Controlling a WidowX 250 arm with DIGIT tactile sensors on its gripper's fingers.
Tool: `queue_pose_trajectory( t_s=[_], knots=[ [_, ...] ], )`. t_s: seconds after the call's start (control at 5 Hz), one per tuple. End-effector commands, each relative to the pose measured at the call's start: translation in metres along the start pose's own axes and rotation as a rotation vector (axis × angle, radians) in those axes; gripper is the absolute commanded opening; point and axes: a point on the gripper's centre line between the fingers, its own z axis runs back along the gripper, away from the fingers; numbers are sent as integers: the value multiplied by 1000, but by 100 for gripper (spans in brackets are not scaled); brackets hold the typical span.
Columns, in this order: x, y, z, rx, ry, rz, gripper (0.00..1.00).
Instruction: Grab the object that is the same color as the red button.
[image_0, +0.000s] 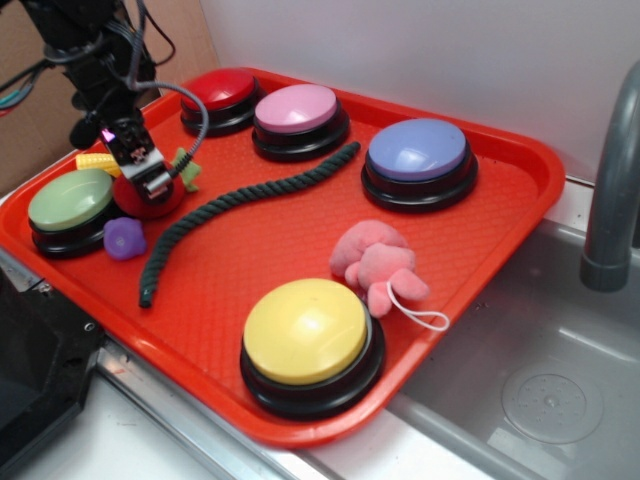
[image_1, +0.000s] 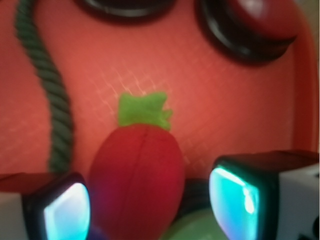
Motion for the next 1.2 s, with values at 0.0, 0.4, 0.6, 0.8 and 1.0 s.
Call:
queue_pose_trajectory(
  t_s=[0.0,0.4,0.6,0.8,1.0],
  knots=[
    [12,9,-12,2,-7,0,100],
    [11,14,-7,-1,-8,50,0],
    [13,20,20,-118,5,124,0],
    [25,21,59,-130,12,216,0],
    [38,14,97,-99,52,251,0]
  ],
)
